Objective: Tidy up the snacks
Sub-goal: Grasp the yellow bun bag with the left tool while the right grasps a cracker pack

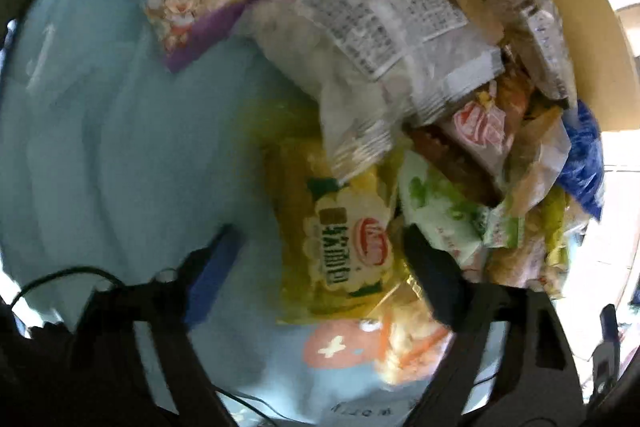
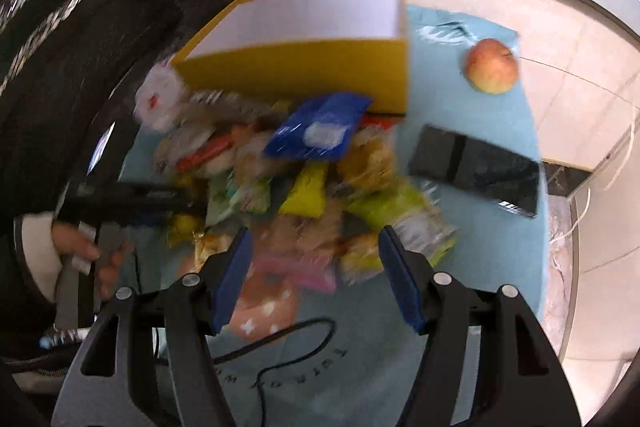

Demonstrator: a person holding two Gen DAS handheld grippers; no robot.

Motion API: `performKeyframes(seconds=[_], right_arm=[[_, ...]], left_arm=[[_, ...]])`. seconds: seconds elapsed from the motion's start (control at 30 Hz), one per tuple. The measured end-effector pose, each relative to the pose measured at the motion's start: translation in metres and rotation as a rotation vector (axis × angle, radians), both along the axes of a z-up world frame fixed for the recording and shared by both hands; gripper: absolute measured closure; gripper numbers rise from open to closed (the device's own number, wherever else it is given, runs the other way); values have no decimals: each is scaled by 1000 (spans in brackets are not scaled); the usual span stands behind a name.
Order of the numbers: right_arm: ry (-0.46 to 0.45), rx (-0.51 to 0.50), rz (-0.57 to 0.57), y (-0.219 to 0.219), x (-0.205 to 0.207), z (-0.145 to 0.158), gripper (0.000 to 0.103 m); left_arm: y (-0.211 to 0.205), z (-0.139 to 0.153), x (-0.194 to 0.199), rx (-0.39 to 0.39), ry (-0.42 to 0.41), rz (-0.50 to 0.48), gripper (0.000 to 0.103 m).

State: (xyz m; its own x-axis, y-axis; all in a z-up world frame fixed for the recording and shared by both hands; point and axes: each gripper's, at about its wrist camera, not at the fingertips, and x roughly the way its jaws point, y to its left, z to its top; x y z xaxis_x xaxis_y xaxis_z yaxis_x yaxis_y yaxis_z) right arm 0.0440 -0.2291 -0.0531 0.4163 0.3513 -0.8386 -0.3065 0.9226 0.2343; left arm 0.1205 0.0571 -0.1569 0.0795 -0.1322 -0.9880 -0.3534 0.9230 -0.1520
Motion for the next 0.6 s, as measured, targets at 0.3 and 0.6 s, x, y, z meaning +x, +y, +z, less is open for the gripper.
performKeyframes(seconds=[0.3,0.6], right_arm=[[47,-138,358,107,-32,-39,37],[88,-318,379,148,-18,-103,57]], left_arm=[[29,4,-27,36,-17,-57,64],[53,-5,-55,3,-48,-73,64]])
